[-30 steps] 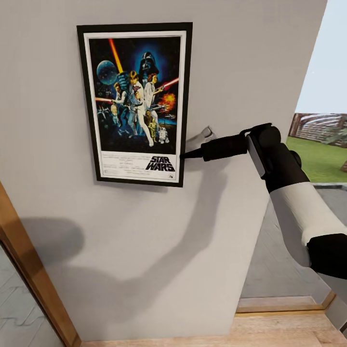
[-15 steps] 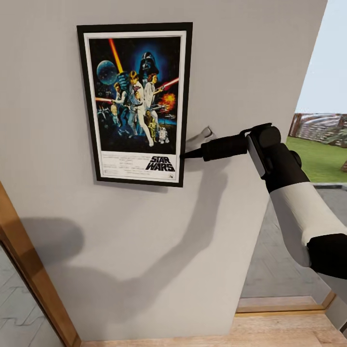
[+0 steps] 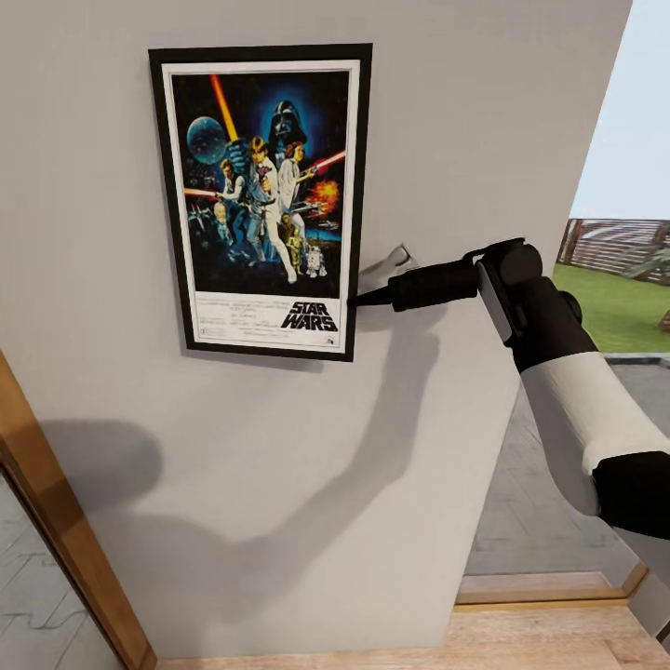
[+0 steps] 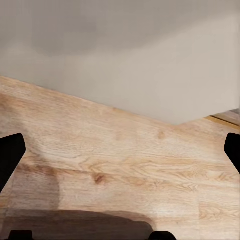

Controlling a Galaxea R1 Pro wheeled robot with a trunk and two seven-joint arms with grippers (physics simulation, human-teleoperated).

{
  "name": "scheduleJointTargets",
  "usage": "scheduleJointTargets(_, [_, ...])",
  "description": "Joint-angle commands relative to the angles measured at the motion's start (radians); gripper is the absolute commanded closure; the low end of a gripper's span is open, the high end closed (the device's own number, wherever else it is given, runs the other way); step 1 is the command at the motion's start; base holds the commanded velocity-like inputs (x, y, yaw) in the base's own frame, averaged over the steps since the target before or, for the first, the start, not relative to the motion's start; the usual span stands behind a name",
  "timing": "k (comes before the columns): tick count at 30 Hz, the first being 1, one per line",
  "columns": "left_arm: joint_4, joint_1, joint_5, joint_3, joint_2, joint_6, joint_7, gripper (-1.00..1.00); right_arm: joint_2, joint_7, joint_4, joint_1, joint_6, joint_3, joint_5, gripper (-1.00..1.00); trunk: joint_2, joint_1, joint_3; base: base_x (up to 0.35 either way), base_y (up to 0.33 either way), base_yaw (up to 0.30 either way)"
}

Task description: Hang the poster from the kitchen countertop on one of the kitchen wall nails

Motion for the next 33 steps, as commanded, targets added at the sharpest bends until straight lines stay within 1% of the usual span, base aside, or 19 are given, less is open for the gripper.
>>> scheduleJointTargets(1, [0.001,0.0,0.005,-0.008,0.0,-0.006,-0.001,-1.0,-0.001,0.0,0.001,-0.001,0.007,0.002,0.003,1.0,-0.001,0.0,-0.001,0.0,0.0,0.0])
scheduleJointTargets(17, [0.001,0.0,0.005,-0.008,0.0,-0.006,-0.001,-1.0,-0.001,0.0,-0.001,0.001,0.007,0.002,0.003,1.0,-0.001,0.0,-0.001,0.0,0.0,0.0])
scheduleJointTargets(23, [0.001,0.0,0.005,-0.008,0.0,-0.006,-0.001,-1.0,-0.001,0.0,-0.004,0.018,0.004,0.004,0.001,1.0,-0.001,0.0,-0.001,0.0,0.0,0.0])
scheduleJointTargets(30, [0.001,0.0,0.005,-0.008,0.0,-0.006,-0.001,-1.0,-0.002,0.0,-0.011,0.053,0.001,0.004,0.001,1.0,-0.001,0.0,-0.001,0.0,0.0,0.0])
scheduleJointTargets(33, [0.001,0.0,0.005,-0.008,0.0,-0.006,-0.001,-1.0,-0.002,0.0,-0.029,0.075,0.001,0.004,0.001,1.0,-0.001,0.0,-0.001,0.0,0.0,0.0])
